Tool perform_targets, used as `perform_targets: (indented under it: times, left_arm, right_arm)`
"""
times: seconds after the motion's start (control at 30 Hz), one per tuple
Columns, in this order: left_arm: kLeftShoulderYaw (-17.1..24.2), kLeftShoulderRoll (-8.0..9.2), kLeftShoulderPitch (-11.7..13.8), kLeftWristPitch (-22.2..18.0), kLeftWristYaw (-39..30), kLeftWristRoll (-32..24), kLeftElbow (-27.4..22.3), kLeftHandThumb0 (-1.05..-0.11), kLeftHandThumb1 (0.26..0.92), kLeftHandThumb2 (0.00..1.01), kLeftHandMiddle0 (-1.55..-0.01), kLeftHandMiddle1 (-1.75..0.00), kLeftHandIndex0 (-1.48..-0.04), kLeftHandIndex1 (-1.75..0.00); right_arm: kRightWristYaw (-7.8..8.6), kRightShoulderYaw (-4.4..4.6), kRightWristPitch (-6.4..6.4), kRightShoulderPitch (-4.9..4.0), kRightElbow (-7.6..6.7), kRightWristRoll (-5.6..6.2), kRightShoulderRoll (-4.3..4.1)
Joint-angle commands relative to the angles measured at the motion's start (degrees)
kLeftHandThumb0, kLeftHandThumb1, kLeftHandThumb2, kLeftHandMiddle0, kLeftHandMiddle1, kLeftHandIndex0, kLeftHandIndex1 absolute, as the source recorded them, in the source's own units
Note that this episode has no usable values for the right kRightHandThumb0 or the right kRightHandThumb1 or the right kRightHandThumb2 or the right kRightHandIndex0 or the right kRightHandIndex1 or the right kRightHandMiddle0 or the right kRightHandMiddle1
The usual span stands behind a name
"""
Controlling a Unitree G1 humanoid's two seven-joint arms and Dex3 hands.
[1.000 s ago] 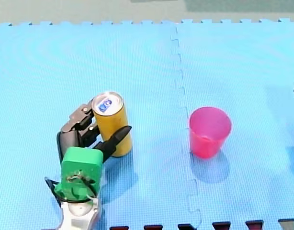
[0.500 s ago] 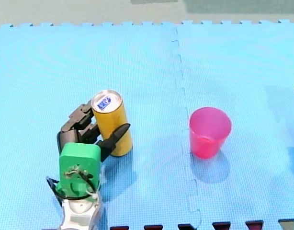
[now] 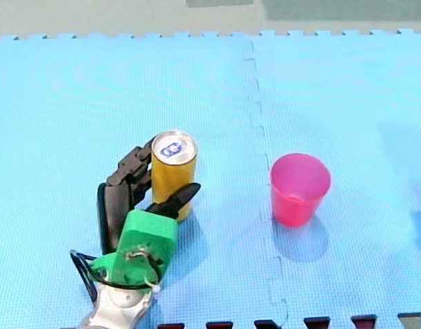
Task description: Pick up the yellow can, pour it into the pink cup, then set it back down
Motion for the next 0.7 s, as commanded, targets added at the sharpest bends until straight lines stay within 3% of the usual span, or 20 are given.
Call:
perform_targets:
  times: [0.0, 0.07, 0.17, 0.33, 0.67]
  left_arm:
    - [-3.4, 2.07, 0.1, 3.0, 4.9, 4.5, 0.6, -0.572, 0.752, 0.0, -0.74, 0.0, -0.81, 0.0]
    - [-4.8, 2.86, -0.1, 4.4, 6.2, 6.3, 0.9, -0.736, 0.724, 0.0, -0.55, 0.0, -0.58, 0.0]
    - [-6.2, 3.68, -0.3, 6.2, 6.1, 7.4, 1.0, -0.864, 0.711, 0.0, -0.38, 0.0, -0.39, 0.0]
    - [-7.8, 4.54, -0.7, 8.9, 5.2, 7.7, 1.1, -1.022, 0.745, 0.01, -0.28, 0.0, -0.27, 0.0]
    - [-9.2, 5.22, -0.9, 11.2, 3.0, 7.0, 0.2, -1.048, 0.767, 0.01, -0.15, 0.0, -0.16, 0.0]
  right_arm:
    - [-0.24, 0.02, -0.48, -0.07, -0.24, 0.04, -0.14]
    - [-0.29, 0.06, -0.52, -0.08, -0.28, 0.01, -0.05]
    - [-0.32, 0.13, -0.5, -0.12, -0.28, 0.0, 0.07]
    - [0.11, 0.03, -0.13, -0.25, -0.23, 0.22, 0.16]
    - [0.28, -0.25, -0.14, -0.31, -0.12, 0.43, 0.23]
